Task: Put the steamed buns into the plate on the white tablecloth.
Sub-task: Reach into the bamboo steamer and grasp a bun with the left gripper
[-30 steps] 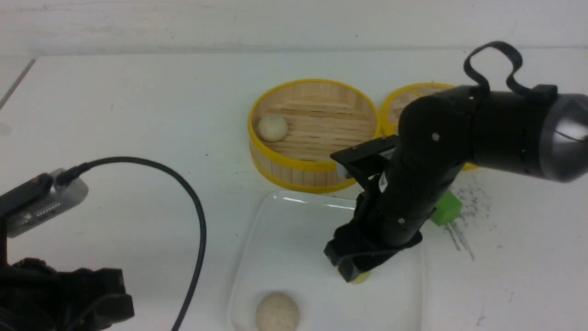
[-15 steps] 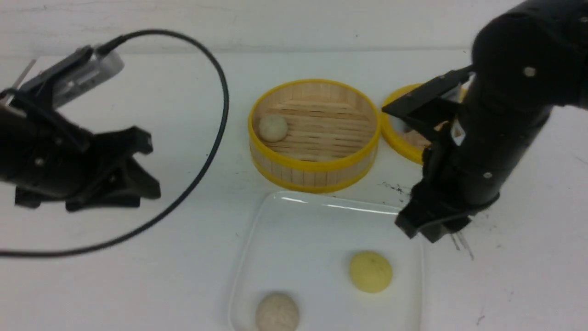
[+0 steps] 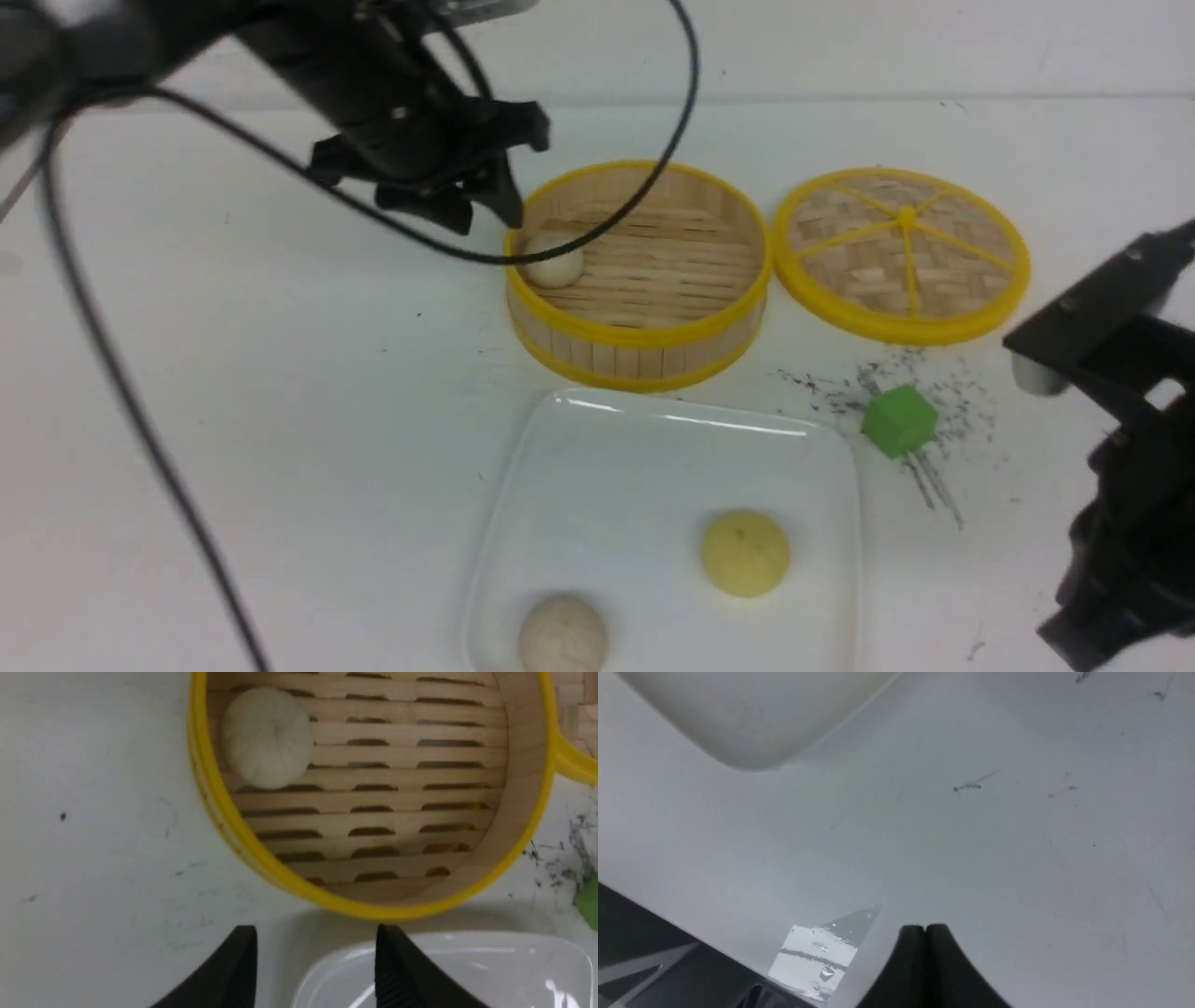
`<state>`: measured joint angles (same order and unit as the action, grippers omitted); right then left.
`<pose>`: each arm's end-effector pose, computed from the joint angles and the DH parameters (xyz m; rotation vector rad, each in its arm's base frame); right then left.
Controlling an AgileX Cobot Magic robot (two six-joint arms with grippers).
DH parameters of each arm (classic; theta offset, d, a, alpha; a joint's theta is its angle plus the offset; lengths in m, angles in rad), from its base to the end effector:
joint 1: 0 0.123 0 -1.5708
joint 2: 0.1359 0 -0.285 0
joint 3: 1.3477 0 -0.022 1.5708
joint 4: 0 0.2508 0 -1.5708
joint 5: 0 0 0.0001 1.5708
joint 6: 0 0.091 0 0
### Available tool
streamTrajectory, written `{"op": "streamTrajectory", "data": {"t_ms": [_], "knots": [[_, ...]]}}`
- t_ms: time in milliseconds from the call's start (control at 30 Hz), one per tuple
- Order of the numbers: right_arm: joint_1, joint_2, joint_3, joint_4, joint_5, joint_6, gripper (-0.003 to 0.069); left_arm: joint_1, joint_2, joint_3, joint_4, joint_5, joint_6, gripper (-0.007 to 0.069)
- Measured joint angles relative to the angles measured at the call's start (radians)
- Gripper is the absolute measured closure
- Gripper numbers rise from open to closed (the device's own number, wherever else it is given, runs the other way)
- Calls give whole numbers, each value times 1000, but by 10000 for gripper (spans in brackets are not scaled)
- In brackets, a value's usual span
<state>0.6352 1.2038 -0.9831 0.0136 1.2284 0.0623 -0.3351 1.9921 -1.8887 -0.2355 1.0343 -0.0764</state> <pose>0.1643 0.1226 0.2998 -0.8282 2.8285 0.1240 0.4162 -0.1643 0.3060 0.2535 2.6337 -0.4487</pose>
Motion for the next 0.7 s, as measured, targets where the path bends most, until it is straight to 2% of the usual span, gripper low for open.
{"op": "streamTrajectory", "data": {"t_ms": [167,300,500,700], "knots": [[0,-1,8,0,-37,0,671,-40,184,-225,24,61,-21,195],[0,-1,8,-1,-54,0,669,-55,284,-330,53,70,-23,192],[0,-1,8,-6,-95,0,667,-57,360,-361,134,23,-24,192],[0,-1,8,-14,-101,0,662,-57,382,-363,151,-10,-26,194]]}}
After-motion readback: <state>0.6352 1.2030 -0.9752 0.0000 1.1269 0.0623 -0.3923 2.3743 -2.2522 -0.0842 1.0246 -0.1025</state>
